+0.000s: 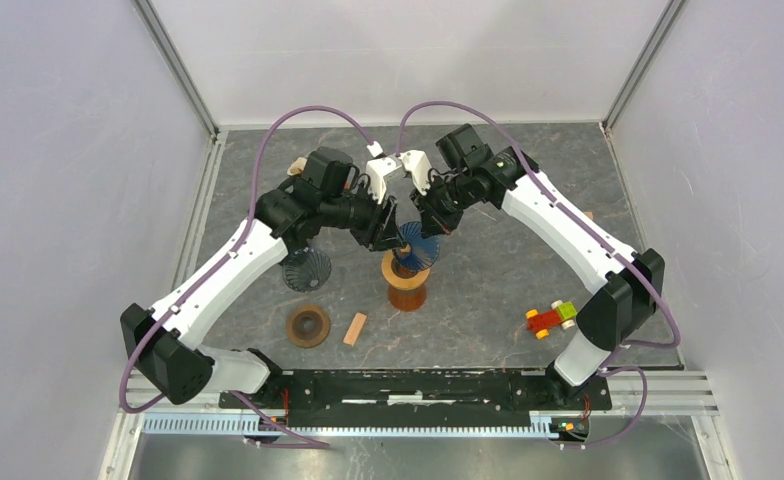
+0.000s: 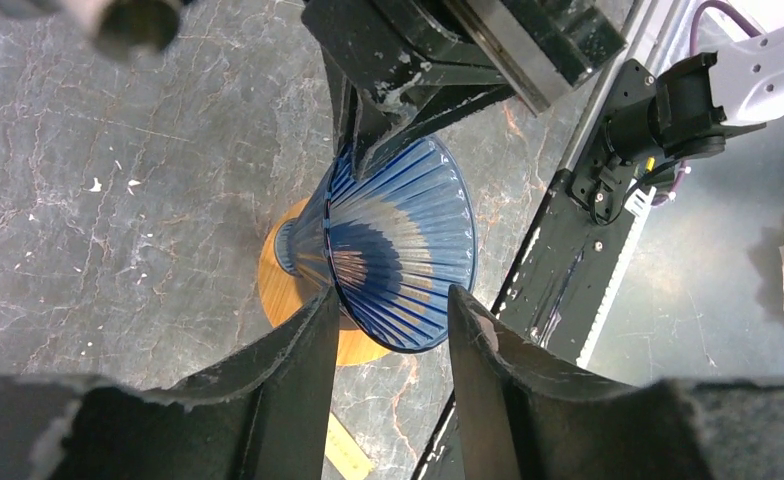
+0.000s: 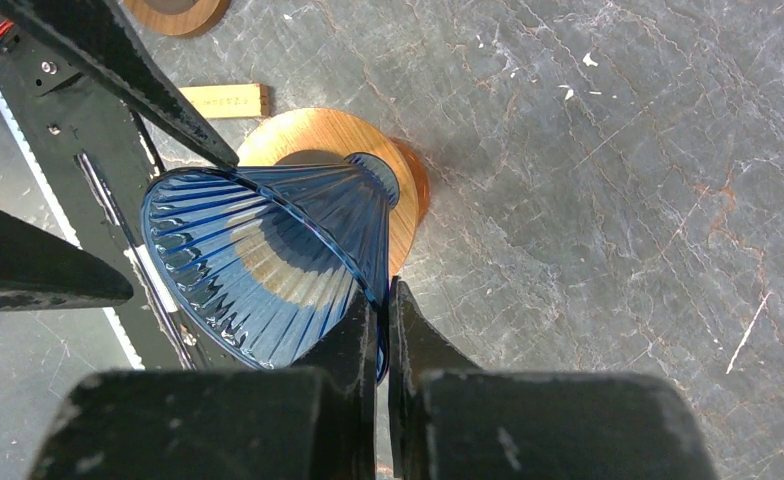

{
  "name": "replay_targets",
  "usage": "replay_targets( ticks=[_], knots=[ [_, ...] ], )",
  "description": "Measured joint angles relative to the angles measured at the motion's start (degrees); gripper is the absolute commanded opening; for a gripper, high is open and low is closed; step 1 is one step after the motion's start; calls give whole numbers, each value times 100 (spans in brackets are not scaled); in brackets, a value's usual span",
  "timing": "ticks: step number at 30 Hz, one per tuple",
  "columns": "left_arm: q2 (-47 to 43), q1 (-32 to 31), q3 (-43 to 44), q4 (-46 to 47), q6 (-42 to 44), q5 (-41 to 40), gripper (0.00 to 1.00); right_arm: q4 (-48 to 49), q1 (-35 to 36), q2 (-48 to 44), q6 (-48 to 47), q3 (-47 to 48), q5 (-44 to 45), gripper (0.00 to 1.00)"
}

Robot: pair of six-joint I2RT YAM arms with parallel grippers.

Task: Place the coffee filter in the dripper
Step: Pick up the coffee dripper from the center of the board, then place the coffee dripper in the dripper holder.

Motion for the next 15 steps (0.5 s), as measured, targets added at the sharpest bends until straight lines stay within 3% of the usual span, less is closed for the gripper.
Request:
replay_targets(
  ticks=[5,10,15],
  knots=[
    [-13,-22,-66,120,-59,-190,48,2,0,9,68,0,33,0],
    [-90,-22,-175,221,-122,-444,57,20,-4,7,105,0,59,0],
    [-192,256,-413,319,-463,-623,58,90,-2,-7,13,0,-15,0]
  ],
)
